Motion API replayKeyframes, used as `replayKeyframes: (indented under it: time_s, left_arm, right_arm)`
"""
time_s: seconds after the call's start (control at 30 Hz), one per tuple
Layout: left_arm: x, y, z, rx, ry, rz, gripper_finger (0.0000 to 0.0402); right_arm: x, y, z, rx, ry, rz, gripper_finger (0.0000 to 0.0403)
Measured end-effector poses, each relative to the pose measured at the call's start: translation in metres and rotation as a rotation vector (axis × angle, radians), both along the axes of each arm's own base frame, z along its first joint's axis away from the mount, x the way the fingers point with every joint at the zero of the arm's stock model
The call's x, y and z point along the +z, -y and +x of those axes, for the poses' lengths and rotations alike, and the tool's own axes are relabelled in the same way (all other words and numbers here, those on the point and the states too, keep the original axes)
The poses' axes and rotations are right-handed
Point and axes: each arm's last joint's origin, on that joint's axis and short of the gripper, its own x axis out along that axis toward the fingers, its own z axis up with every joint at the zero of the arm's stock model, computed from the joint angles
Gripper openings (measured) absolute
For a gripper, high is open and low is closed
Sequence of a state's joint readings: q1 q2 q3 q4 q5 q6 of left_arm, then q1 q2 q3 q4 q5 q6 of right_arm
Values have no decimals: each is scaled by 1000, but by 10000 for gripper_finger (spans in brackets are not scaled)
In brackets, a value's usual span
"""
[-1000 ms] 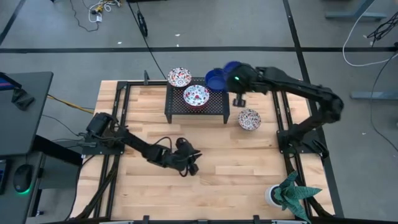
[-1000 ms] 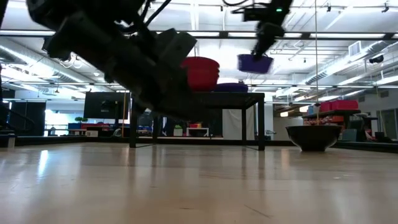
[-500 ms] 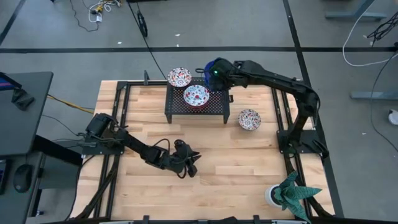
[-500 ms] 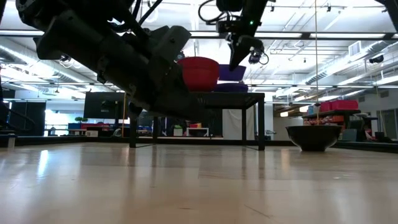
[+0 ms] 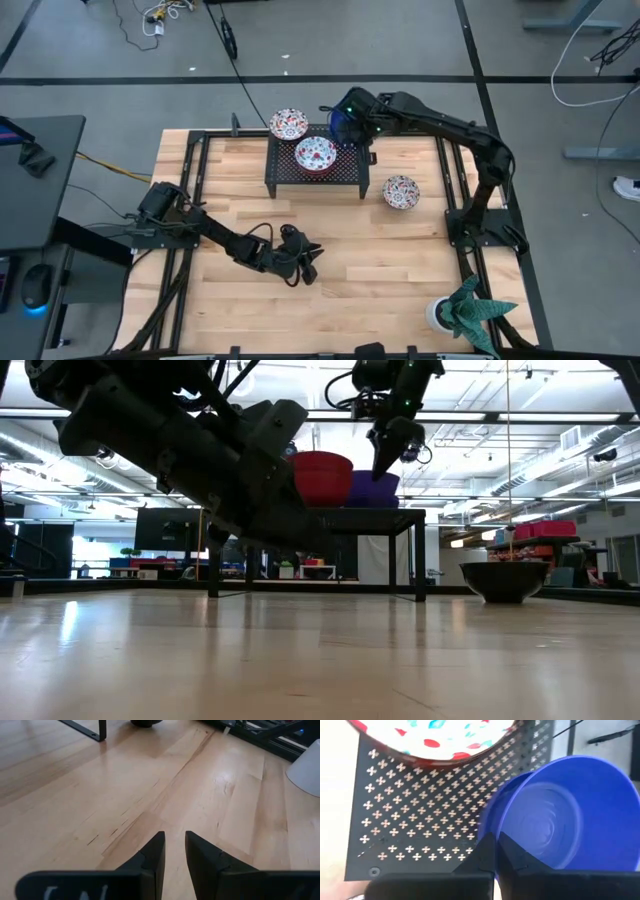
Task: Pick & Place Mini bowls
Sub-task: Stack the blue bowl on the blue bowl on the shelf
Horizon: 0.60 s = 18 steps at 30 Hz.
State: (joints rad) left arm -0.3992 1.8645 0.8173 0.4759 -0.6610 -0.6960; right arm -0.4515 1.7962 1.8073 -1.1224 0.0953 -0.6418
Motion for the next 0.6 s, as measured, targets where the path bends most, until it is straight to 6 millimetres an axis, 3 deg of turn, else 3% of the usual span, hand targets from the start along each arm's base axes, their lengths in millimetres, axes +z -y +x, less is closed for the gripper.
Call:
replayKeyframes:
  time_s: [0.27, 0.6]
  left_arm:
    - [0, 0, 0, 1, 0, 0, 78]
    - [0, -1, 0, 15, 4, 8, 78]
  right_arm:
    - [-18, 2, -2, -7, -46, 21, 4]
    - [-19, 3, -1, -2, -35, 14, 5]
